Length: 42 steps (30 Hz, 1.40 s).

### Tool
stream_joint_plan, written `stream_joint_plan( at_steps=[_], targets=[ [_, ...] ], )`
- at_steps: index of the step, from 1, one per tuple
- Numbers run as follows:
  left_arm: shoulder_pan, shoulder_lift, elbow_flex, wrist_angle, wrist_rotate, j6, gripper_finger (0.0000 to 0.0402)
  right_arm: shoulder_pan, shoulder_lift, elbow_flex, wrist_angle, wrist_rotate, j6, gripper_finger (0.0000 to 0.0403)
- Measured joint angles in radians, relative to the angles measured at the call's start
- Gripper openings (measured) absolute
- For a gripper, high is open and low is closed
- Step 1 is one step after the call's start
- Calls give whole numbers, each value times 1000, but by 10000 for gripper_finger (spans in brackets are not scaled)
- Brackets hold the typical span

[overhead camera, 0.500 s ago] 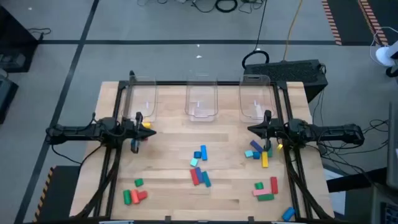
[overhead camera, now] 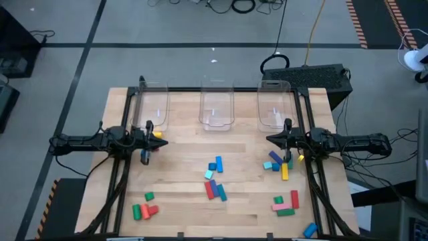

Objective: Sort blocks by size

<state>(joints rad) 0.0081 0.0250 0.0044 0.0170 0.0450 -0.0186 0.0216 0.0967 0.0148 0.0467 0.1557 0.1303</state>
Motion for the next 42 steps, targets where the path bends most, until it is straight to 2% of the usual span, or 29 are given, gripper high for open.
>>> stream_joint_plan(
  at_steps=[34,38,42],
  targets=[
    [0,0,0,0,0,0,5,0,0,0,0,0,2,2],
    [0,0,0,0,-2,28,5,0,0,0,1,0,52,2],
    [0,0,0,11,-59,60,5,0,0,0,2,0,113,2]
  ],
)
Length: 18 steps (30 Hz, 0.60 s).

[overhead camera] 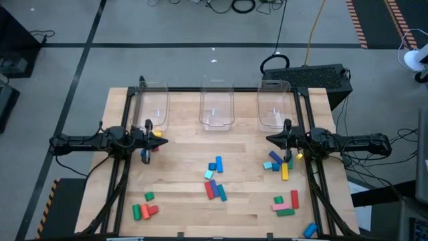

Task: Sort blocks by size
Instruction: Put the blue rectangular block into the right transparent bin

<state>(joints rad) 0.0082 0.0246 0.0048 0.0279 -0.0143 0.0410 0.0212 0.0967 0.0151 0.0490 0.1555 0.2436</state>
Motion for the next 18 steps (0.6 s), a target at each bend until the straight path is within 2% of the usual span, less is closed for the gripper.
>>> stream_joint_plan(
  at_steps=[3,11,18],
  targets=[
    [0,0,0,2,-17,-6,5,0,0,0,11,0,-4,2],
    [0,0,0,2,-17,-7,5,0,0,0,130,6,-140,2],
    [0,0,0,13,-53,-28,5,0,45,0,130,111,-88,5]
  ],
)
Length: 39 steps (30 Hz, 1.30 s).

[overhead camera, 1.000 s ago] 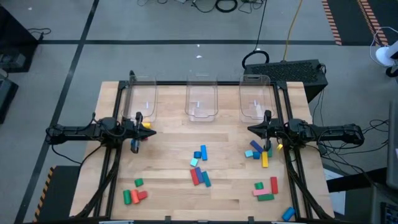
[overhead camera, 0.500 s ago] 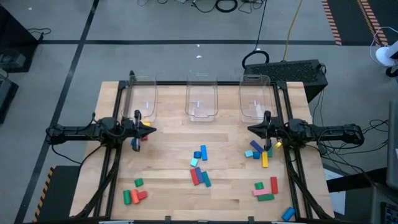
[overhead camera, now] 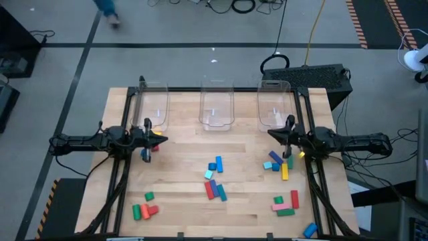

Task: Sort blocks by size
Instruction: Put the blue rectangular block into the right transparent bin

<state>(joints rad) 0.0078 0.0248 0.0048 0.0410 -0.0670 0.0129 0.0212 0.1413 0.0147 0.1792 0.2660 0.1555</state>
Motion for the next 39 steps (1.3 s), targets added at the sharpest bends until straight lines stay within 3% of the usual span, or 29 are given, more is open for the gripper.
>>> stream_joint_plan(
  at_steps=[4,11,18,26,33,39],
  targets=[
    [1,2,0,-7,-25,-31,5,0,91,0,7,2,90,36],
    [3,44,0,-3,-59,-68,10,0,282,16,41,-1,268,125],
    [27,134,6,-1,-85,-186,66,0,492,143,40,-16,349,185],
    [23,252,81,-2,-44,-192,132,25,806,351,36,-63,319,194],
    [19,356,153,1,18,-206,137,84,1089,484,14,-63,277,194],
    [15,409,185,5,6,-371,136,149,1182,567,-164,-64,332,194]
  ],
)
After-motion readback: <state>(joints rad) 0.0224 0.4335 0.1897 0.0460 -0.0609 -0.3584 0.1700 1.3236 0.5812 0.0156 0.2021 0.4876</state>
